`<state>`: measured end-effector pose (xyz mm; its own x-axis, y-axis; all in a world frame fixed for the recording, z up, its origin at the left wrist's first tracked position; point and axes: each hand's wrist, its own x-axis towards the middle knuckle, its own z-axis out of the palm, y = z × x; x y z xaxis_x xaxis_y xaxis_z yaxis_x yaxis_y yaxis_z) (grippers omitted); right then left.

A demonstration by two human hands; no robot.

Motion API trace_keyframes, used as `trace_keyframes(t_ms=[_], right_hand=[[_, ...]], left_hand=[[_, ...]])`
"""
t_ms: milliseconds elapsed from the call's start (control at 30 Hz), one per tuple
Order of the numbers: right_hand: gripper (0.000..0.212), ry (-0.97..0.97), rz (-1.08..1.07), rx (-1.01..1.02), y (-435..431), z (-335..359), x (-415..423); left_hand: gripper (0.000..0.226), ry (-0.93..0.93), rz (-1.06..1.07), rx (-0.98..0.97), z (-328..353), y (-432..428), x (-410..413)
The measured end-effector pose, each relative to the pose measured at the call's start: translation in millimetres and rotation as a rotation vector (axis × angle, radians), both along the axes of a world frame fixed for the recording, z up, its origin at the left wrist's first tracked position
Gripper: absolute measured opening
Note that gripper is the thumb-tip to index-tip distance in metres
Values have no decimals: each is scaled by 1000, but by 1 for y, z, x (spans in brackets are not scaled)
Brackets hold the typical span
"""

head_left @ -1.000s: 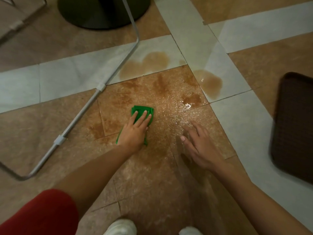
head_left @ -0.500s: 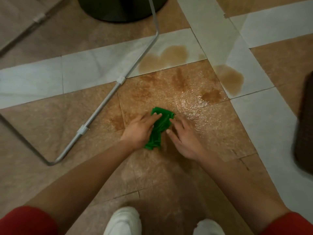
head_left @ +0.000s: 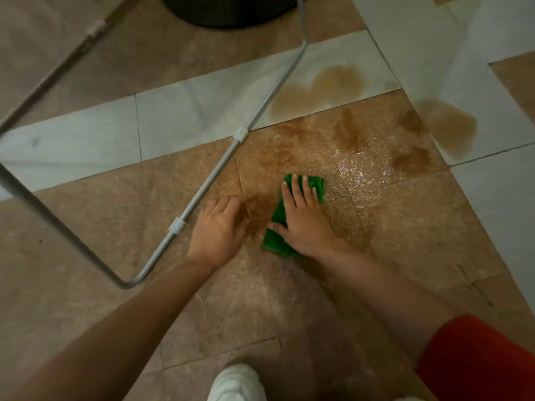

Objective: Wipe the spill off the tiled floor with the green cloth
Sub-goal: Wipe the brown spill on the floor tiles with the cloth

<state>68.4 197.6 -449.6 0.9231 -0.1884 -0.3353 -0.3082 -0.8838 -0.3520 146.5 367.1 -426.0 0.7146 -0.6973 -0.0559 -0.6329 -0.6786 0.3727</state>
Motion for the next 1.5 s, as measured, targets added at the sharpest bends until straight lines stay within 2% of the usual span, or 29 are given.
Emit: trace_keyframes(t_ms=[200,333,500,733,867,1033,1200,1400,1500], right_hand=[[72,-55,224,56,1,-3,-18],[73,-4,134,10,-1,-4,-29],[76,38,68,-32,7,0,0],[73,-12,316,55,11,1,-11],[74,37,214,-40,11,-1,-16],[80,76,124,74,22,-2,4],[74,10,286,50,21,0,12],[71,27,482,-10,1,-4,3],[71,47,468,-41,-6,-1,21]], left_hand=[[41,1,63,-26,-1,6,12],[40,-7,66,-46,-4,13,17],[39,0,69,-44,-3,16,16],[41,14,57,-26,-2,15,25],[42,42,108,-42,-3,23,27],[44,38,108,-21,-1,29,28],[48,48,129,-78,2,28,33],[51,57,172,-120,2,31,39],[49,54,150,-113,-1,31,37]])
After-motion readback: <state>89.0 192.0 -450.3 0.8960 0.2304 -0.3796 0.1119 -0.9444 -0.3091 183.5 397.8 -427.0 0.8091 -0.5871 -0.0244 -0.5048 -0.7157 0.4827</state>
